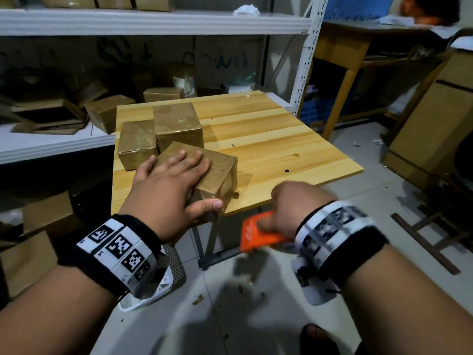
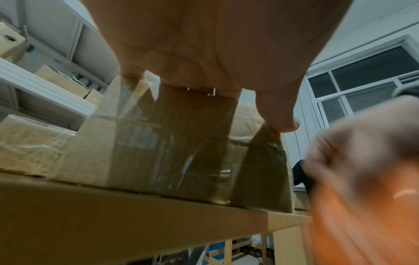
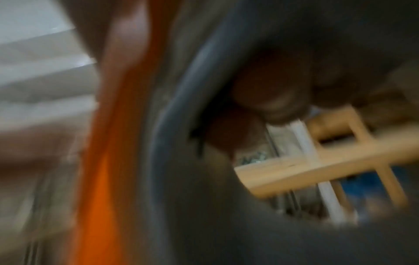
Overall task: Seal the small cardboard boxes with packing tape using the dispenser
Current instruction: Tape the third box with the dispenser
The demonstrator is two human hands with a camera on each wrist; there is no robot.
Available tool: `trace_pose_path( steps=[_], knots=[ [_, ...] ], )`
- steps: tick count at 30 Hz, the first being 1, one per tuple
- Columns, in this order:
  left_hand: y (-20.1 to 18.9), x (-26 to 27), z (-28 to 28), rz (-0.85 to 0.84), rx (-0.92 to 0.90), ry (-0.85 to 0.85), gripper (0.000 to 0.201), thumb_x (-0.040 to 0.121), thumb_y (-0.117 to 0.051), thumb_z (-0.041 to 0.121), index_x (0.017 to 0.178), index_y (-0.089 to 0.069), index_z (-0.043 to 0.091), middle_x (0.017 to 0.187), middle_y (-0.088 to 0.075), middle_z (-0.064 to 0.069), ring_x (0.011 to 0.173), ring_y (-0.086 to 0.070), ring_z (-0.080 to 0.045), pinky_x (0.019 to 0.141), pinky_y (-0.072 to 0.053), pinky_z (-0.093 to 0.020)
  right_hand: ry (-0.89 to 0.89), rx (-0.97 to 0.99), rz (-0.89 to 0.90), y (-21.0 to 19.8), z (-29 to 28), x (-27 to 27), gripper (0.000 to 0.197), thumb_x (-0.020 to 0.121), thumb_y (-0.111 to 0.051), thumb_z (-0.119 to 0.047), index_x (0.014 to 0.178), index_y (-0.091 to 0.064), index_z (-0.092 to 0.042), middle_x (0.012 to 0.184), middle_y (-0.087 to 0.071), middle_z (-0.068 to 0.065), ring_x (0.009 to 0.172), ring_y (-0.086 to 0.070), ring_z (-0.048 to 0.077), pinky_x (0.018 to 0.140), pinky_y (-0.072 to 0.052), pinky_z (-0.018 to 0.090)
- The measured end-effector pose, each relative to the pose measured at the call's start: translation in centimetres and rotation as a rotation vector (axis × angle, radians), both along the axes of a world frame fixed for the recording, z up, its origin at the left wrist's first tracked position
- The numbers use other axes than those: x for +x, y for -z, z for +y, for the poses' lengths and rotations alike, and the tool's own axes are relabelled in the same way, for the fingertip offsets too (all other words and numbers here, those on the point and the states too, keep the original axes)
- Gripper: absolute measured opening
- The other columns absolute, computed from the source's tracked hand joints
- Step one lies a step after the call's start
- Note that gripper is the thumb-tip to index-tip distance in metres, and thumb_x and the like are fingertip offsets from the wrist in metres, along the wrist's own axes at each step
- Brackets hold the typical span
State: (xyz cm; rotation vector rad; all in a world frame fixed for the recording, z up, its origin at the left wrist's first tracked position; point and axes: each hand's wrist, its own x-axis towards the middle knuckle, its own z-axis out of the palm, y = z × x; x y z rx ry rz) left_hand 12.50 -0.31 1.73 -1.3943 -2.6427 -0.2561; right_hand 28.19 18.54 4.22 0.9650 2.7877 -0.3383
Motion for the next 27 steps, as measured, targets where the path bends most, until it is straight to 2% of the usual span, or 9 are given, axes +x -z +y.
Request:
trace_pose_path(
  steps=[3,6,9,12,14,17,20,24,27],
  knots=[
    [-0.1,0.0,0.0,-0.011,-0.002,0.002,0.107,0.071,-0.011,0.098,0.163,-0.024,0.044,0.172,-0.019,0.018,0.160,-0.012,-0.010,0.128,-0.005,-0.053,0.007,-0.107,0.000,1.1,-0.3,0.4,0.045,0.078,-0.079,-0.063,0.085,-0.065,-0.022,0.078,-0.070,-0.003,0.075,-0.067,0.019,0.069,-0.053,0.033],
    [-0.2,-0.1,-0.1,-0.005,-0.001,0.003,0.111,0.068,-0.008,0.100,0.162,-0.026,0.044,0.171,-0.021,0.018,0.160,-0.014,-0.011,0.128,-0.007,-0.054,0.077,-0.321,0.246,-0.7,1.1,1.5,0.046,0.078,-0.084,-0.058,0.074,-0.062,-0.018,0.067,-0.070,-0.001,0.067,-0.069,0.019,0.066,-0.055,0.033],
    [-0.3,-0.1,-0.1,0.000,-0.006,0.001,0.113,0.067,-0.005,0.101,0.163,-0.024,0.045,0.172,-0.018,0.019,0.160,-0.013,-0.010,0.128,-0.007,-0.054,0.191,-0.378,0.501,-2.4,2.1,2.9,0.047,0.082,-0.082,-0.056,0.080,-0.063,-0.014,0.071,-0.074,0.003,0.058,-0.073,0.017,0.053,-0.057,0.029],
    [-0.6,0.1,-0.1,-0.011,-0.021,0.001,0.112,0.067,-0.010,0.100,0.164,-0.019,0.045,0.172,-0.014,0.020,0.160,-0.010,-0.009,0.129,-0.006,-0.052,0.316,-0.188,0.683,-1.7,3.5,3.4,0.045,0.090,-0.072,-0.059,0.084,-0.062,-0.015,0.084,-0.072,0.003,0.077,-0.070,0.022,0.065,-0.056,0.033],
    [-0.7,0.3,-0.2,-0.010,-0.036,0.000,0.113,0.066,-0.014,0.101,0.164,-0.016,0.045,0.172,-0.012,0.020,0.160,-0.009,-0.009,0.129,-0.005,-0.051,0.353,-0.097,0.732,-1.1,4.0,3.1,0.031,0.092,-0.067,-0.048,0.091,-0.065,-0.017,0.089,-0.071,0.004,0.084,-0.065,0.025,0.066,-0.051,0.033],
    [-0.8,0.5,-0.2,0.003,-0.047,-0.013,0.111,0.066,-0.020,0.096,0.165,-0.013,0.045,0.173,-0.011,0.018,0.161,-0.010,-0.010,0.129,-0.007,-0.052,0.297,-0.062,0.725,-0.4,3.6,1.8,0.023,0.090,-0.064,-0.037,0.110,-0.067,-0.025,0.090,-0.074,0.000,0.088,-0.069,0.029,0.076,-0.060,0.044],
    [-0.6,0.7,0.0,0.030,-0.067,-0.038,0.106,0.072,-0.031,0.088,0.165,-0.007,0.044,0.174,-0.008,0.017,0.161,-0.010,-0.012,0.128,-0.009,-0.052,0.198,0.031,0.631,0.3,3.0,-0.1,0.035,0.096,-0.064,-0.043,0.127,-0.063,-0.028,0.113,-0.078,0.003,0.101,-0.073,0.030,0.088,-0.060,0.043],
    [-0.4,1.0,0.3,0.088,-0.075,-0.067,0.100,0.085,-0.049,0.081,0.165,-0.002,0.043,0.175,-0.007,0.015,0.161,-0.011,-0.015,0.125,-0.013,-0.051,0.095,0.156,0.500,1.6,3.1,-2.6,0.041,0.100,-0.062,-0.049,0.134,-0.059,-0.027,0.119,-0.077,0.001,0.107,-0.072,0.030,0.100,-0.051,0.043],
    [-0.2,1.4,0.5,0.101,-0.029,-0.107,0.103,0.083,-0.056,0.080,0.165,-0.011,0.036,0.172,-0.024,0.012,0.159,-0.019,-0.016,0.121,-0.018,-0.050,0.089,0.185,0.464,2.4,3.2,-4.0,0.038,0.098,-0.066,-0.051,0.131,-0.060,-0.032,0.118,-0.077,-0.004,0.110,-0.070,0.027,0.104,-0.041,0.045]
  ],
)
